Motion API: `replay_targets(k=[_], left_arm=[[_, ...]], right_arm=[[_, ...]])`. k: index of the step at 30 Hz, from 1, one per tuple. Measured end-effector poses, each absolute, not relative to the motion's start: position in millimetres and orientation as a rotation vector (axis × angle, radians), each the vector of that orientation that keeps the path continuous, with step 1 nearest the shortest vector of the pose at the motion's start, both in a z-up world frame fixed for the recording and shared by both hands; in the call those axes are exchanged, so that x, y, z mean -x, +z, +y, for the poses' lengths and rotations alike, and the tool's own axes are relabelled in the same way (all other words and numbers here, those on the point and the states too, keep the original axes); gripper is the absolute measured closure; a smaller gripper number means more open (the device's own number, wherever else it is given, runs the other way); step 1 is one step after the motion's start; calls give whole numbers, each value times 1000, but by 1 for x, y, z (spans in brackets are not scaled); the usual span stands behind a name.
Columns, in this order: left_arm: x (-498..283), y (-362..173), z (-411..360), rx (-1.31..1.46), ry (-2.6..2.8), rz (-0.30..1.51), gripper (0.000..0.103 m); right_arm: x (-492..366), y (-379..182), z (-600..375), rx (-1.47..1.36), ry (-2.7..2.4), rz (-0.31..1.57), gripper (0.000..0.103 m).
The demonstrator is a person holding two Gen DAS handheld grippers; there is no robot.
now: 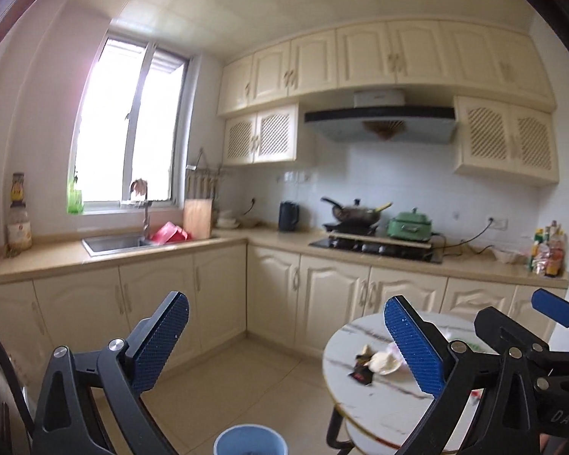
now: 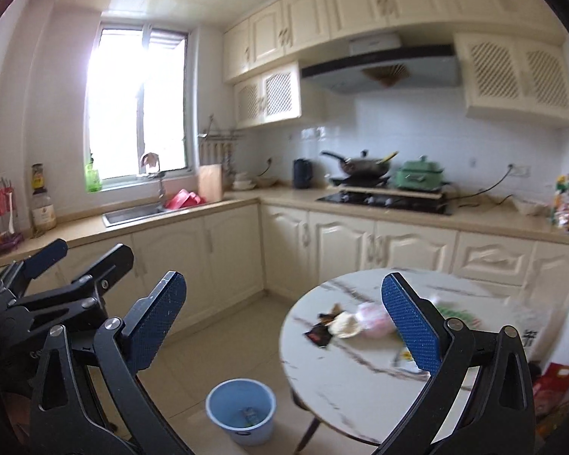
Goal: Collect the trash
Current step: 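Raise both tools away from the bin back toward the table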
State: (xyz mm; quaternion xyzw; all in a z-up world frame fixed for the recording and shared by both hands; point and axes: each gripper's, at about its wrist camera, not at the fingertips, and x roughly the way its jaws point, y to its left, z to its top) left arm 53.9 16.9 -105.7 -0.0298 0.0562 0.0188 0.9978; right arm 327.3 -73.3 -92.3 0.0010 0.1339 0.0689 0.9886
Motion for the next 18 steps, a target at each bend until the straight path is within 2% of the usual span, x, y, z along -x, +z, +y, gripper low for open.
replay_targets(k=[3,8,18], left_arm=[[-34,-117,19,46,11,89,1],[-44,-130,15,31,-21,73,1],[-113,-131,-3,-14,-76,139,1]], right_arm=[[-310,-79,-88,-7,93,236,0],[-294,-66,-104,-14,35,192,0],[-301,-79,-155,-63,-43,219,0]])
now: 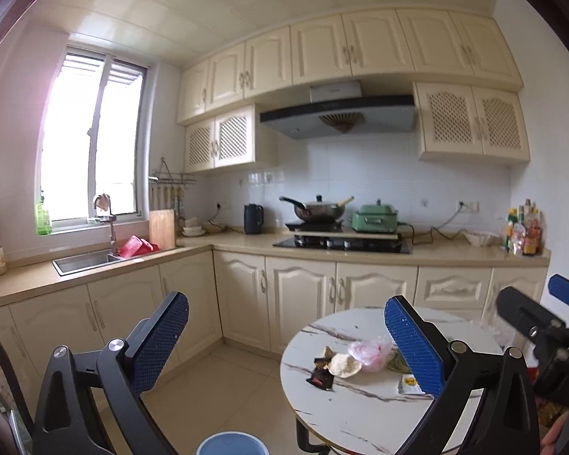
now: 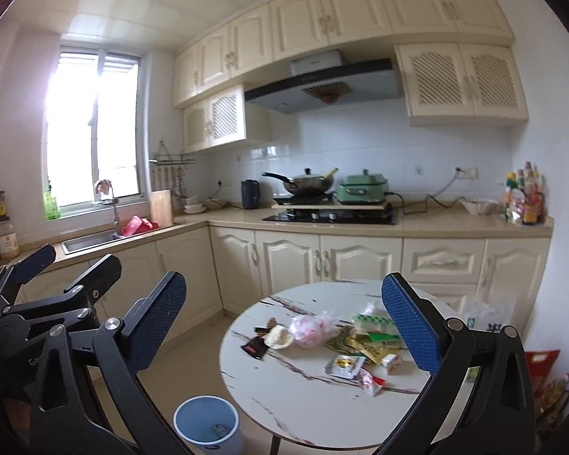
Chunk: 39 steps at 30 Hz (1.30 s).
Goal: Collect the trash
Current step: 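Raise both tools away from the bin back toward the table, then grasp the black snack wrapper with the left gripper while the right gripper approaches the small white carton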
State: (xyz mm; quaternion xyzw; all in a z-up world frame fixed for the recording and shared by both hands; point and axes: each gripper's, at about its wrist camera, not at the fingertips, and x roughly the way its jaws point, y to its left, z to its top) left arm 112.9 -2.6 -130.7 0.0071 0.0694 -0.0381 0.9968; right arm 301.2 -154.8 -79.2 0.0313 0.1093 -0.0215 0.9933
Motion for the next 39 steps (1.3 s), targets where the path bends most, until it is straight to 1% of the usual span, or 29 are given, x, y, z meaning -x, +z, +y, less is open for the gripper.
replay_targets(k=[3,5,12,14,19,26,33,36,38,39], left_arm=[[-134,-138,-4,-26,-86,195,1],[-162,-127,-7,-25,-93,236,1],[-233,-144,-6,-18,-117,395,1],[-260,-136,-13,-26,-134,436,1],[-331,-143,-42,-75,-197,547,1],[-423,-189,-51,-119,-186,711,1],[-505,-211,-61,-123,-170,786,1],[-533,-224,-68,-139,-178,812,3],[-552,-232,-72,-150,-175,828,9],[-559,-237,-75,-149,-181,831,9]], right_arm=[[-309,-90,-177,-88,-82,246,0],[-316,-100,-196,-107,-114,271,0],[-345,-148,-257,-181,-218,394,0],[-355,-166,-273,-197,-246,438,0],[-377,-206,-306,-225,-291,537,0],[-412,-262,-332,-245,-303,680,0],[-443,-294,-346,-248,-317,756,0],[-454,-302,-351,-249,-324,778,0],[-460,-306,-356,-250,-330,789,0],[-462,-307,-358,-249,-333,794,0]])
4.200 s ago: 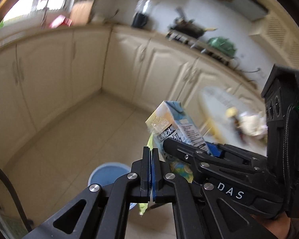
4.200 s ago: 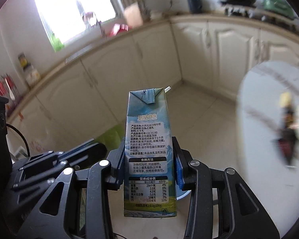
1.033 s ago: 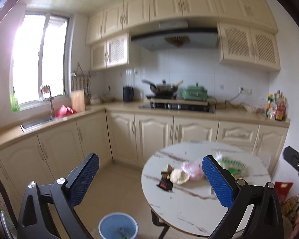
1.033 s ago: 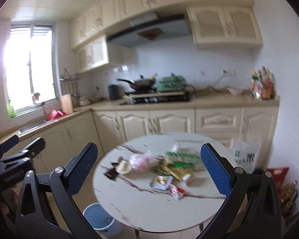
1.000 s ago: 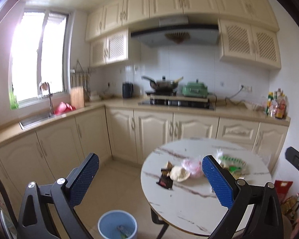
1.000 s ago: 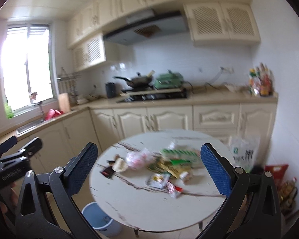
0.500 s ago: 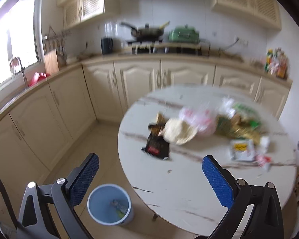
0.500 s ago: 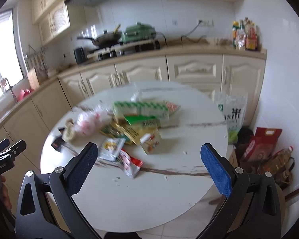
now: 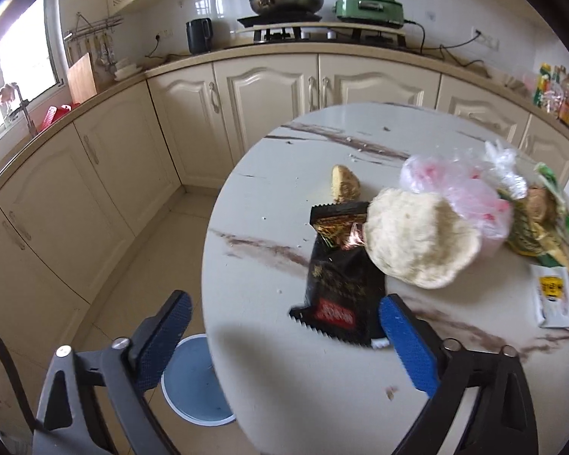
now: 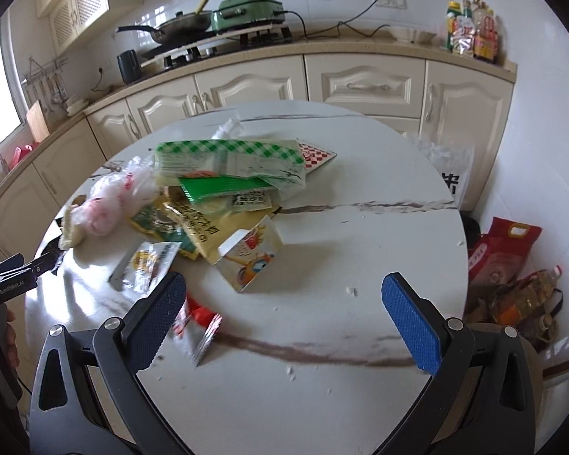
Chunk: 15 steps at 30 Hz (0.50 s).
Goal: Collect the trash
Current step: 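Grasp the black snack wrapper with the left gripper while the right gripper approaches the small white carton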
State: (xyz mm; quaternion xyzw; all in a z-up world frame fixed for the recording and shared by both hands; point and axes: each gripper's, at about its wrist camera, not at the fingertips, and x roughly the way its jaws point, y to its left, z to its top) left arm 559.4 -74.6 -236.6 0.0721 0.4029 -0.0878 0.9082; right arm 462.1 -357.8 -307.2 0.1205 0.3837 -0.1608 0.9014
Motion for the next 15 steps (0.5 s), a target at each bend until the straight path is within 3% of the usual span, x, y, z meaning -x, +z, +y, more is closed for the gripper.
replay_targets(k=[3,5,6,8,10,13,15], left_arm=[[-578,-242,-77,-115,-225,839,13],[-585,-241,-77,-102,-261,823,31],[-588,-242,-78,-109,-278,815,35],[-585,-245,-75,-109,-313,807,61],[-588,-245,-71,-109,-326,802,75],[-588,-246,-65,-107,-335,791,87],[-585,-245,-55,-56,-355,800,90]], right_arm=[[-469,-313,-363,-246,-345,807,0],[-475,-318,-363,-256,-324,820,0],[-478,-320,-363,-258,-313,826,0],[-485,-324,-362,-249,-308,839,0],[-493,-327,-361,-239,-294,868,0],[-502,-330,-357,-190,-281,925,0],[-507,-331,-354,-167,-291,953,0]])
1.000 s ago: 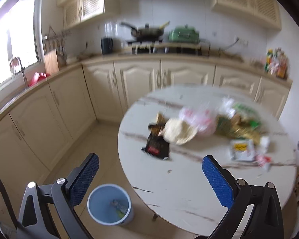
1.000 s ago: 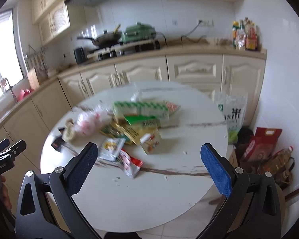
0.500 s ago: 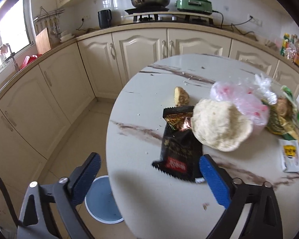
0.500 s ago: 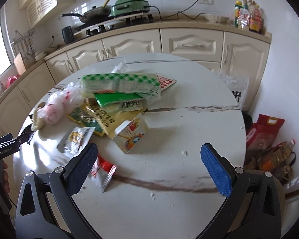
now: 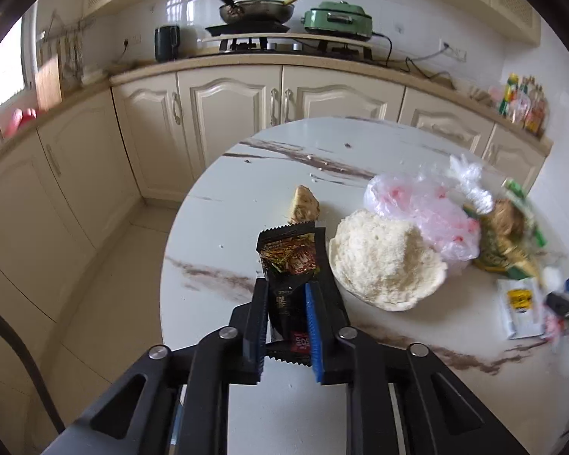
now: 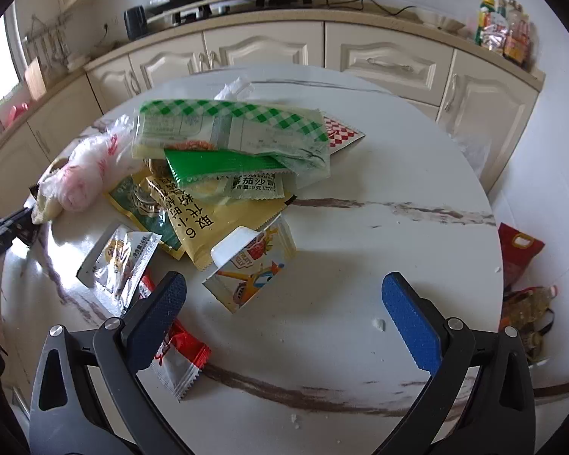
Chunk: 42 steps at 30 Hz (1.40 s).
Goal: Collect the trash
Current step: 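Grasp the black snack wrapper with the left gripper while the right gripper approaches the small white carton, then grasp the small white carton with the right gripper, then carry both items to the blue bin and open both grippers over it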
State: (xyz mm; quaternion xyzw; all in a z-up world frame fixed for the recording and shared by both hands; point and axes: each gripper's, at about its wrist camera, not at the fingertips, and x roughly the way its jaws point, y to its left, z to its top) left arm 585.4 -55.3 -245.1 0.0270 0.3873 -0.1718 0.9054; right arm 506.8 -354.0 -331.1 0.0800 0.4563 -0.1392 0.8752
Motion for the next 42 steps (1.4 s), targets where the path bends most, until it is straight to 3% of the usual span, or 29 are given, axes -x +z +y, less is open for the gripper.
replay_targets(k=[5,13,16,18,23,25,26,27,29,31,33,38,42], left_arm=[[-567,-238,-34,-16,-355,777,97],[-515,-223,-22,20,-410,737,99],[-500,-222,-19,21,-424,740,99],[-493,-221,-17,30,-439,747,99],[-473,-212,-19,38,-476,744,99],[-464,-207,-20,42,-478,734,99],[-460,-205,-21,35,-487,735,99],[-455,-204,-22,34,-490,732,99],[-449,-202,-26,27,-499,737,99],[-443,-200,-28,24,-506,739,99],[-437,-197,-29,29,-514,737,99],[-426,-187,-31,34,-533,724,99],[-417,-180,-33,43,-548,718,99]], right_arm=[[-517,-328,-354,-170,-291,980,0],[-533,-331,-354,-156,-282,997,3],[-531,-328,-355,-163,-273,978,25],[-528,-324,-355,-151,-284,967,61],[-517,-323,-358,-158,-277,961,63],[-510,-322,-361,-191,-270,947,46],[-505,-323,-362,-198,-279,938,27],[-501,-323,-361,-190,-287,933,27],[-494,-325,-361,-193,-294,928,31],[-486,-324,-360,-194,-296,908,45],[-485,-322,-362,-199,-276,901,73],[-482,-317,-364,-201,-265,866,82],[-474,-303,-358,-207,-247,823,82]])
